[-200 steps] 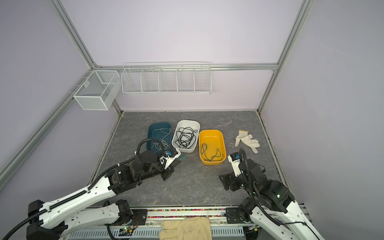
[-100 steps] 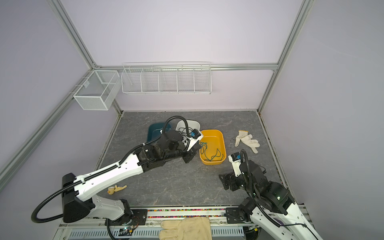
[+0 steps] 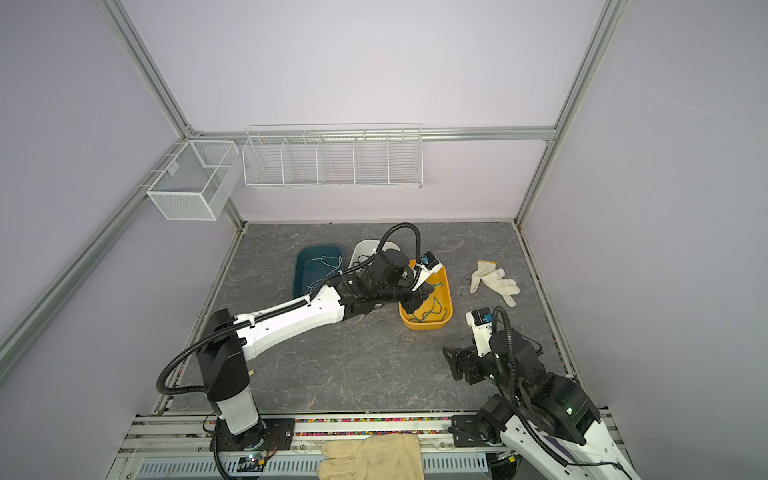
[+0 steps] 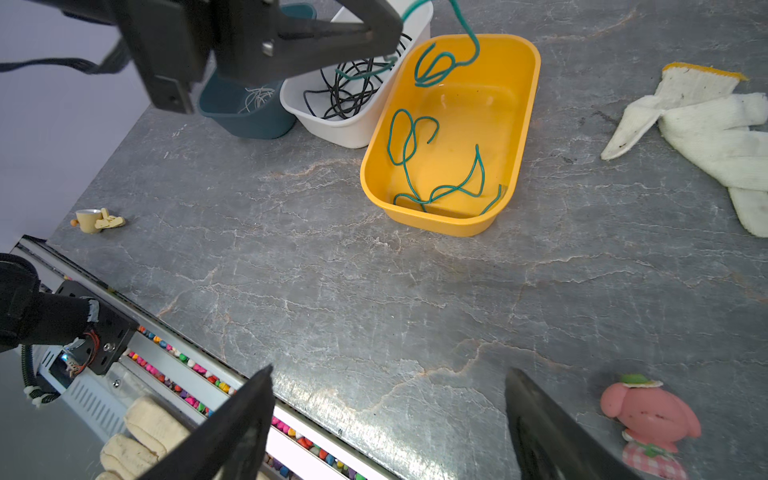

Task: Untangle the cables
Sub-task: 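Carry the green cable with the left gripper over the yellow tub, then lower the green cable into the yellow tub and open the left gripper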

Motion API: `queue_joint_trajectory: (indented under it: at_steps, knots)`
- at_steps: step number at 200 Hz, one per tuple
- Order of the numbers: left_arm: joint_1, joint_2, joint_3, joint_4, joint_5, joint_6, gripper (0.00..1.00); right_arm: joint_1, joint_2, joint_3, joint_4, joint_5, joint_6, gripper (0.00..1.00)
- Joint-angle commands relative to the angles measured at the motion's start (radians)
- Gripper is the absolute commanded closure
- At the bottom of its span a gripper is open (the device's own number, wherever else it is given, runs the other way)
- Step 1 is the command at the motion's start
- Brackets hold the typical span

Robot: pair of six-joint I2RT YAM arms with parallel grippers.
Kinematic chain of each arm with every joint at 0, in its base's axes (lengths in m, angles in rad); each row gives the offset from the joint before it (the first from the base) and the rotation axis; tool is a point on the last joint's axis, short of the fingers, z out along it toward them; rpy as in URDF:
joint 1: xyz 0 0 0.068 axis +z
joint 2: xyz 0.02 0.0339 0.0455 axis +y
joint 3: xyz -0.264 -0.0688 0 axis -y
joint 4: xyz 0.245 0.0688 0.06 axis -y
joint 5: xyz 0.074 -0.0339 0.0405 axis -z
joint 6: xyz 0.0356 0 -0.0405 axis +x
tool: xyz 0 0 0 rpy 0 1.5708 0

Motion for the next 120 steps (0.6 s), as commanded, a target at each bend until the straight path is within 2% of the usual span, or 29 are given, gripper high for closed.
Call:
queue_joint_trajectory:
  at_steps: [1, 60, 120]
  knots:
    - [0.020, 0.053, 0.034, 0.046, 0.039, -0.039, 1.00, 0.004, -0.029, -0.016, 0.019, 0.024, 0.008, 0.12]
    - [0.047, 0.184, 0.064, 0.136, 0.114, -0.090, 1.00, 0.003, -0.079, -0.022, 0.020, 0.044, 0.017, 0.12]
    - [0.050, 0.245, 0.041, 0.160, 0.075, -0.083, 1.00, 0.004, -0.105, -0.029, 0.026, 0.050, 0.020, 0.12]
